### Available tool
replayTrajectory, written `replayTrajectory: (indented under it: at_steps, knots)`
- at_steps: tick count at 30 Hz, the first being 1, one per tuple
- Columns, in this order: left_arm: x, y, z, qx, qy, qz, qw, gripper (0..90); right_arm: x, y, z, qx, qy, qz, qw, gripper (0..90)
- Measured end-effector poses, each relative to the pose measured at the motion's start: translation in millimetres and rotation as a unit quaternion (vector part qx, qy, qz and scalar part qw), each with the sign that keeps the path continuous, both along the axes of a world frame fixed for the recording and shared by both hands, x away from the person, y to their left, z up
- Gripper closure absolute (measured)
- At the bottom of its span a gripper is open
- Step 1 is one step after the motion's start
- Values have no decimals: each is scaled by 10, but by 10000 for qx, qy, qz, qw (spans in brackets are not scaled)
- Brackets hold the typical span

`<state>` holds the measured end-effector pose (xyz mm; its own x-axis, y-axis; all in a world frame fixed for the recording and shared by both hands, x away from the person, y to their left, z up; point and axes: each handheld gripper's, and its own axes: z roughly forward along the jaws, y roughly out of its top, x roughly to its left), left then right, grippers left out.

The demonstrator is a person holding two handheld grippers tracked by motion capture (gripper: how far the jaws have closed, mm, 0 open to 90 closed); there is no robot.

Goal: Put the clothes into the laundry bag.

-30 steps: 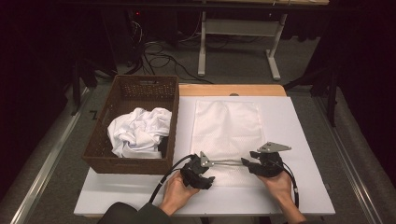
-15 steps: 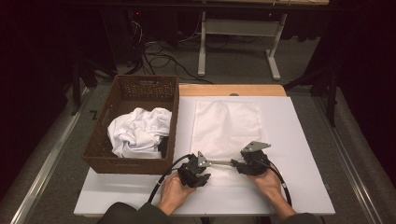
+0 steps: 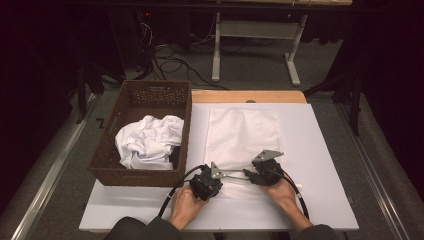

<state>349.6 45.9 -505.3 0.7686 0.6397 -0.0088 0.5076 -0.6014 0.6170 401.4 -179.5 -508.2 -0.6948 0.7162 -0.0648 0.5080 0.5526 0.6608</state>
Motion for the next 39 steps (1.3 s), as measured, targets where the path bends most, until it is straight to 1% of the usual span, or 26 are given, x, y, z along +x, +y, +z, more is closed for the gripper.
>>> replayTrajectory:
  at_steps: [2, 3, 5, 7, 8, 9, 11, 12, 14, 17, 19, 20, 21, 22, 23, 26, 27, 29, 33, 35, 39]
  knots:
    - [-6, -3, 2, 11, -3, 1, 10000, 897, 1, 9, 9, -67, -34, 2, 10000, 710]
    - [-4, 0, 6, 20, 19, -2, 10000, 898, 4, 16, 4, -54, -90, 43, 9999, 750]
    - [3, 9, 13, 1, 98, 9, 10000, 900, 6, 21, 16, -202, -134, 69, 9997, 825]
    - [-1, 16, 19, -27, 162, 8, 9999, 900, 28, 8, 20, -267, -196, 73, 9994, 873]
    - [-9, 15, 22, -19, 178, 8, 9998, 900, 42, -1, 26, -276, -231, 9, 9994, 881]
    - [-15, 17, 29, 23, 200, -27, 9998, 900, 55, -8, 32, -270, -232, 8, 9994, 885]
    - [-31, 11, 33, 39, 223, -26, 9997, 900, 87, -12, 46, -221, -241, -51, 9995, 889]
    - [-35, 12, 34, 43, 231, -30, 9997, 900, 101, -13, 56, -197, -226, -30, 9995, 891]
    - [-44, 11, 37, 28, 261, -13, 9997, 900, 120, -1, 71, -126, -224, -46, 9997, 893]
    - [-40, 11, 37, 2, 276, -21, 9996, 900, 125, -2, 105, -79, -210, 8, 9997, 893]
    - [-36, -3, 32, -20, 236, -34, 9997, 895, 117, -17, 130, -18, -238, 26, 9997, 893]
    - [-34, -15, 31, -46, 219, -48, 9997, 886, 109, -31, 151, -16, -209, 23, 9998, 895]
    - [-32, -31, 32, -101, 229, -60, 9997, 870, 104, -41, 169, 12, -202, 9, 9998, 895]
    - [-30, -50, 35, -167, 201, -93, 9996, 850, 103, -51, 182, 51, -209, 10, 9998, 895]
    - [-30, -70, 46, -177, 147, -106, 9997, 833, 100, -58, 205, 43, -179, 9, 9998, 895]
    - [-11, -129, 81, -282, 54, -155, 9995, 810, 104, -54, 256, 63, -197, 57, 9998, 896]
    - [2, -147, 95, -290, 19, -191, 9994, 800, 106, -50, 274, 58, -205, 67, 9998, 896]
    - [38, -200, 113, -351, -6, -187, 9992, 787, 114, -41, 296, 90, -211, 88, 9997, 896]
    - [102, -277, 103, -366, -37, -172, 9992, 749, 123, -30, 324, 110, -168, 101, 9997, 897]
    - [143, -304, 83, -355, -5, -136, 9993, 729, 125, -27, 339, 180, -180, 112, 9996, 897]
    - [210, -310, 53, -321, -25, 17, 9995, 710, 138, -37, 397, 200, -162, 152, 9996, 897]
